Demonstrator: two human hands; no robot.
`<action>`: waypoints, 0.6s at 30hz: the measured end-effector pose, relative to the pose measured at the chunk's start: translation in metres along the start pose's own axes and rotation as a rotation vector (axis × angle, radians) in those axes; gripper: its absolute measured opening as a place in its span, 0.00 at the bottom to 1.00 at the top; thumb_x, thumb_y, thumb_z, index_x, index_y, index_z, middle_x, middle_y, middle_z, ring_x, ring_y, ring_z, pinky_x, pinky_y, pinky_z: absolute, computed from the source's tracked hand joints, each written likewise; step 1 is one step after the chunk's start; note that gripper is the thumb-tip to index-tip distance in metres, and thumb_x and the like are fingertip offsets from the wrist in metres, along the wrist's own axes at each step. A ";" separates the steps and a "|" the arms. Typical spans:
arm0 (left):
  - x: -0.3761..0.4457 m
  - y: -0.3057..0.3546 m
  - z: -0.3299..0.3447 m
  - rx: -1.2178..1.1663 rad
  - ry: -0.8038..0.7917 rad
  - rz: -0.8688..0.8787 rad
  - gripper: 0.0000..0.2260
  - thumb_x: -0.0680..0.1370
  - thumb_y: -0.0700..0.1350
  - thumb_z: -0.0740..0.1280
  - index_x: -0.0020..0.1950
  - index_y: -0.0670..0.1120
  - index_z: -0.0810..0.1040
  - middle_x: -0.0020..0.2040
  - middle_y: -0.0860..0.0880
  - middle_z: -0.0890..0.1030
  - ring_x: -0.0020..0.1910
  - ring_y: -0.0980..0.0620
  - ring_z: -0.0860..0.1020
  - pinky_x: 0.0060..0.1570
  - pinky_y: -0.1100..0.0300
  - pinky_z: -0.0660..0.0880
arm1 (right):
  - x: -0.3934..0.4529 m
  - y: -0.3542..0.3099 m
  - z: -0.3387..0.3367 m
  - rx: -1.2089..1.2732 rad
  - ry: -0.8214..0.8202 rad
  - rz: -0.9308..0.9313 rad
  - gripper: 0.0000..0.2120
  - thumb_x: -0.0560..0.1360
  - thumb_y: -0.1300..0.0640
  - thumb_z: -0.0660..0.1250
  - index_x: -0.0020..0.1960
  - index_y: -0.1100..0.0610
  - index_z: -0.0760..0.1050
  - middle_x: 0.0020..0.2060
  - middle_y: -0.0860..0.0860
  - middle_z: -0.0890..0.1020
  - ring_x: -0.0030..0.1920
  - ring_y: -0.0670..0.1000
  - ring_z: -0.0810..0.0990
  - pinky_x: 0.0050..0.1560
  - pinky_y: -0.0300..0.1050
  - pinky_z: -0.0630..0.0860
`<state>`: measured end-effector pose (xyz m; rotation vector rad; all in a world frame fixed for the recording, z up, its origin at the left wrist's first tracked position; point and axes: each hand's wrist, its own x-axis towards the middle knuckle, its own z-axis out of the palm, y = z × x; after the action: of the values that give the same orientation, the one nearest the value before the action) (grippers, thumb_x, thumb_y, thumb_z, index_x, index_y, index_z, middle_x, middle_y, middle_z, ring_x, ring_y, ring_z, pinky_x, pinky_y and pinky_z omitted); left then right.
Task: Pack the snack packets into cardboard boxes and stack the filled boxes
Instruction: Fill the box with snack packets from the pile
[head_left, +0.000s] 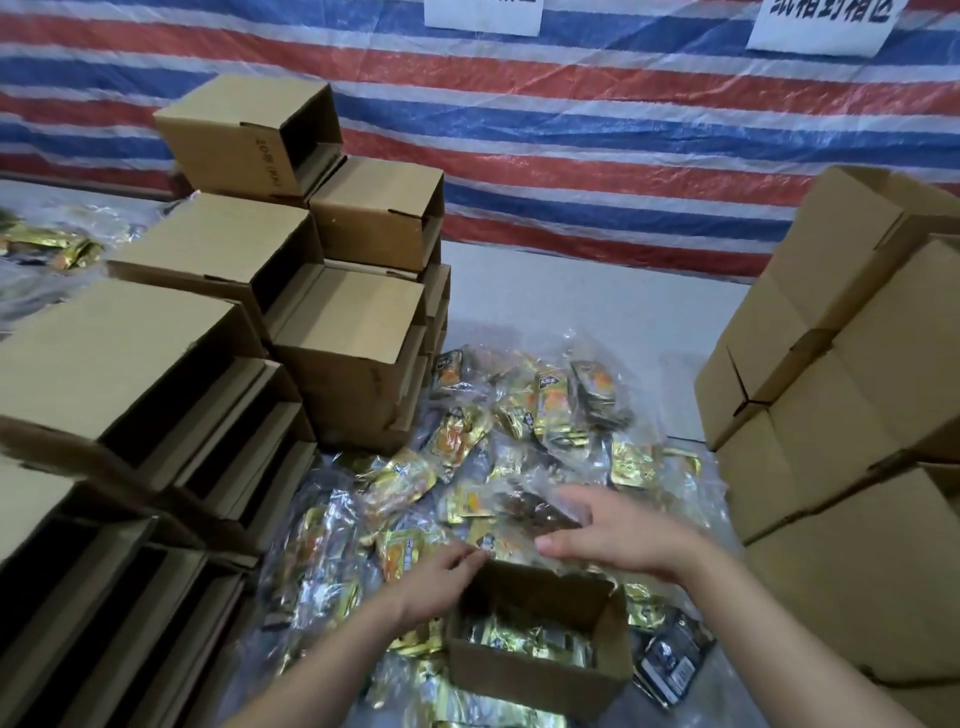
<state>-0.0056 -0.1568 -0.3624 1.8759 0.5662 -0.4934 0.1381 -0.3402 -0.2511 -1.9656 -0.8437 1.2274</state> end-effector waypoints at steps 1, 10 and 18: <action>0.000 0.000 0.002 -0.024 0.018 0.003 0.18 0.84 0.57 0.56 0.68 0.51 0.75 0.61 0.54 0.75 0.55 0.60 0.71 0.40 0.76 0.65 | 0.004 0.003 0.004 -0.046 -0.036 0.024 0.16 0.67 0.35 0.73 0.53 0.35 0.78 0.47 0.42 0.84 0.45 0.41 0.82 0.50 0.43 0.78; 0.006 -0.008 0.010 -0.203 0.043 0.025 0.17 0.84 0.55 0.58 0.58 0.45 0.80 0.52 0.49 0.84 0.42 0.64 0.79 0.38 0.74 0.73 | 0.040 0.040 0.055 -0.596 -0.338 0.240 0.22 0.73 0.35 0.64 0.61 0.46 0.76 0.55 0.50 0.82 0.51 0.51 0.80 0.50 0.46 0.75; 0.015 -0.022 0.022 -0.234 0.129 0.074 0.16 0.84 0.54 0.59 0.48 0.47 0.80 0.46 0.50 0.80 0.46 0.56 0.76 0.50 0.62 0.73 | 0.052 0.083 0.095 -0.532 -0.238 0.302 0.44 0.74 0.29 0.62 0.81 0.50 0.54 0.77 0.51 0.64 0.76 0.53 0.64 0.74 0.45 0.62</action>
<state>-0.0078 -0.1680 -0.3947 1.7058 0.6100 -0.2467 0.0831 -0.3278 -0.3756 -2.4706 -1.1100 1.5524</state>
